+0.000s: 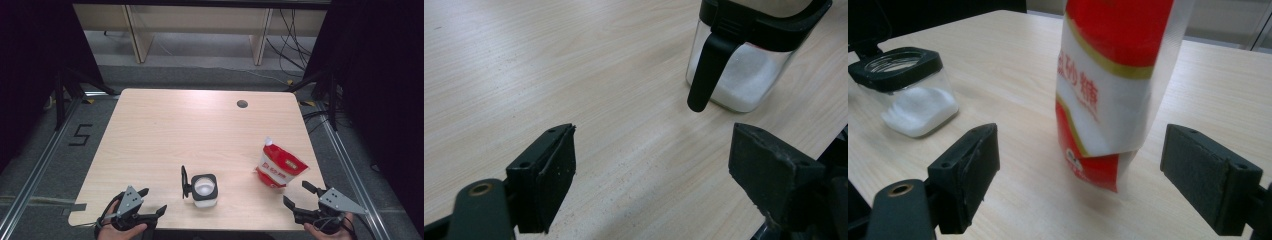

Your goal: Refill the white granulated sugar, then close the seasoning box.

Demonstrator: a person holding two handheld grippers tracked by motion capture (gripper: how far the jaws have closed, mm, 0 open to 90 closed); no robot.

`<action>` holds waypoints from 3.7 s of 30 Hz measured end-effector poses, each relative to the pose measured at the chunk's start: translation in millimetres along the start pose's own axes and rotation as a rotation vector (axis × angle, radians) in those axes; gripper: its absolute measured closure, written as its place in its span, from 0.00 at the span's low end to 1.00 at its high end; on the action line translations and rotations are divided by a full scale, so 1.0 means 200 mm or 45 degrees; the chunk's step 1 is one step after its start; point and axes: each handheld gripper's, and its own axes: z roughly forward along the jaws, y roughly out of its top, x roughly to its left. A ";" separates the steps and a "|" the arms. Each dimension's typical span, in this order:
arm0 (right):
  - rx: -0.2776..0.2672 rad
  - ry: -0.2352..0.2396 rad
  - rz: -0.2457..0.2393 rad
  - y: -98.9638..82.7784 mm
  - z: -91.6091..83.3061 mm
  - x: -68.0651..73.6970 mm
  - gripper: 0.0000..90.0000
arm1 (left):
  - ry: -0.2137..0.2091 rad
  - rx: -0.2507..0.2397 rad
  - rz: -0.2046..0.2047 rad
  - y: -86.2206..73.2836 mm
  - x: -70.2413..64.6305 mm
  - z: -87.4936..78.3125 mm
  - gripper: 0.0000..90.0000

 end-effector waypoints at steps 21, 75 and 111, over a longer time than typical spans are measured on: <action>0.088 0.077 -0.025 -0.06 -0.02 0.10 0.19 | -0.048 -0.071 -0.016 0.07 -0.03 -0.05 0.20; 0.167 0.119 -0.019 -0.08 0.00 0.13 0.22 | -0.150 -0.175 0.261 0.41 -0.18 0.02 0.99; 0.151 0.124 -0.038 -0.08 0.00 0.13 0.23 | -0.262 -0.090 0.245 0.42 -0.27 0.21 0.99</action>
